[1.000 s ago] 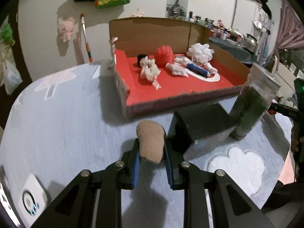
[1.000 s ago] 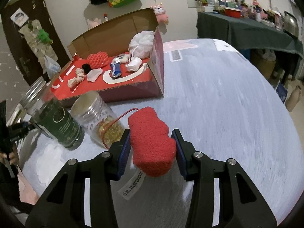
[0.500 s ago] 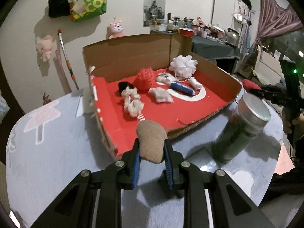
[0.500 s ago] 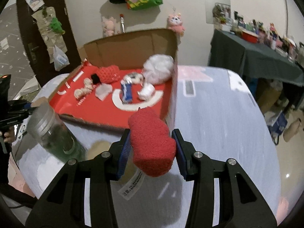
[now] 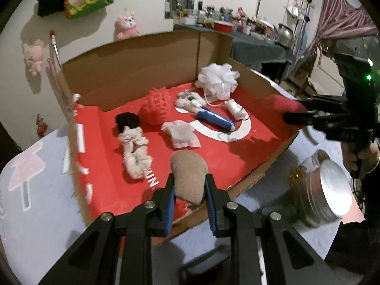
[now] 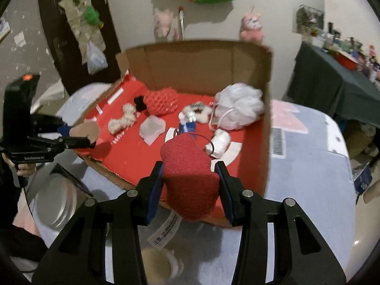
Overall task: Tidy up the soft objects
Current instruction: 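Lower both grippers into the box and open them to release the items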
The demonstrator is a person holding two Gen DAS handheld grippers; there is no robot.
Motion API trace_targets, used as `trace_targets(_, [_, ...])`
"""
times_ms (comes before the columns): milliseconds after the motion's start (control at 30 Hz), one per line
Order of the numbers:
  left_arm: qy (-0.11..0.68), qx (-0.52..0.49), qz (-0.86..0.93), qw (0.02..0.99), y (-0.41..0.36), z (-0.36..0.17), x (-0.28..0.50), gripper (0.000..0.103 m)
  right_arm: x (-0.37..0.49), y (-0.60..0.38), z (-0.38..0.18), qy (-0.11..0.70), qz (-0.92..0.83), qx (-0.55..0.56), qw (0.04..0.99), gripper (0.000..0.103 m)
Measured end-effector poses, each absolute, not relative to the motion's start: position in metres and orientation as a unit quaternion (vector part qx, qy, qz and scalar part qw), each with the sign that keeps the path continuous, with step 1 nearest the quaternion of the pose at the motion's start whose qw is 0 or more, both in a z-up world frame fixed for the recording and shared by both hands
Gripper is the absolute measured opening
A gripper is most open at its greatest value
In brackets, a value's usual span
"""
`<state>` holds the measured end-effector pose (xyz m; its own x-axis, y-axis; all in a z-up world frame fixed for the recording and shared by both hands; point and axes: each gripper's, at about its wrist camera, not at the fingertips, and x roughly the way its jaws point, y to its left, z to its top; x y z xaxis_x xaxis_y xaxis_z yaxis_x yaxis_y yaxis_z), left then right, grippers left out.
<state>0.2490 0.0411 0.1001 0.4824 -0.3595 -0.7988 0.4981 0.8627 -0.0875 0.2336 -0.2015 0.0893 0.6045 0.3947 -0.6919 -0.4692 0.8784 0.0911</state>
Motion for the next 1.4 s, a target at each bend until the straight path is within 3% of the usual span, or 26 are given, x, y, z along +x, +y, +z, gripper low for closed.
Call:
trace_targets(600, [0.522, 0.142, -0.229, 0.809, 0.004, 0.059, 0.299, 0.026, 0.283, -0.159, 0.047, 0.467, 0.241, -0.164, 0.835, 0.042])
trace_targets(1233, [0.54, 0.148, -0.218, 0.8, -0.003, 0.048, 0.314, 0.043, 0.287, -0.16, 0.031, 0.482, 0.213, -0.214, 0.823, 0.043])
trace_targets(1400, [0.537, 0.149, -0.208, 0.804, 0.001, 0.051, 0.313, 0.055, 0.284, -0.157, 0.031, 0.48, 0.209, -0.218, 0.824, 0.053])
